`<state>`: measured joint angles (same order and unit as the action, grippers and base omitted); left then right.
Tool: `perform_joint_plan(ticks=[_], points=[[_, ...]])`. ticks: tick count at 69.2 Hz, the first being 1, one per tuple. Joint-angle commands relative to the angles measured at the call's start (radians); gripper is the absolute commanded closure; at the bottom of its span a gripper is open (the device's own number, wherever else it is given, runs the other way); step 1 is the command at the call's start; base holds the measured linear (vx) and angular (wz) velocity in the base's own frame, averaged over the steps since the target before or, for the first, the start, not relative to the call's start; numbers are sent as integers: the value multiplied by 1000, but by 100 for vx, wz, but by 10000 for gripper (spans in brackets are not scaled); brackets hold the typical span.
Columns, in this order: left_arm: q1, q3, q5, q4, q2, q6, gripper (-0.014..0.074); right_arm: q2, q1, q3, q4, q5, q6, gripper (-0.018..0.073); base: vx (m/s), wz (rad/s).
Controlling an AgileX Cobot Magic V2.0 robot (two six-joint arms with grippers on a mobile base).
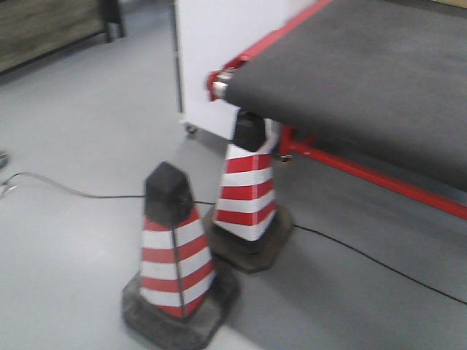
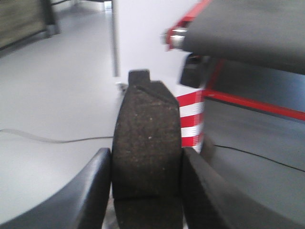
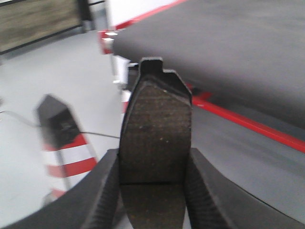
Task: Move and align brake pads A on conveyor
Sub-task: 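Turn and approach the black conveyor belt holding both pads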
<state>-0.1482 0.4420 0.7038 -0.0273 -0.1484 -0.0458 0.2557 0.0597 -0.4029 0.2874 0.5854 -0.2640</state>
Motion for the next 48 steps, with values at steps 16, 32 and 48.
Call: perform_joint_plan(ticks=[16, 32, 48], points=[[-6, 27, -94, -9, -13, 1, 602, 9, 5, -28, 9, -98, -9, 564, 14, -83], [-6, 27, -94, -9, -13, 1, 602, 9, 5, -28, 9, -98, -9, 564, 7, -82], [-6, 27, -94, -9, -13, 1, 602, 9, 5, -28, 9, -98, -9, 564, 2, -66]])
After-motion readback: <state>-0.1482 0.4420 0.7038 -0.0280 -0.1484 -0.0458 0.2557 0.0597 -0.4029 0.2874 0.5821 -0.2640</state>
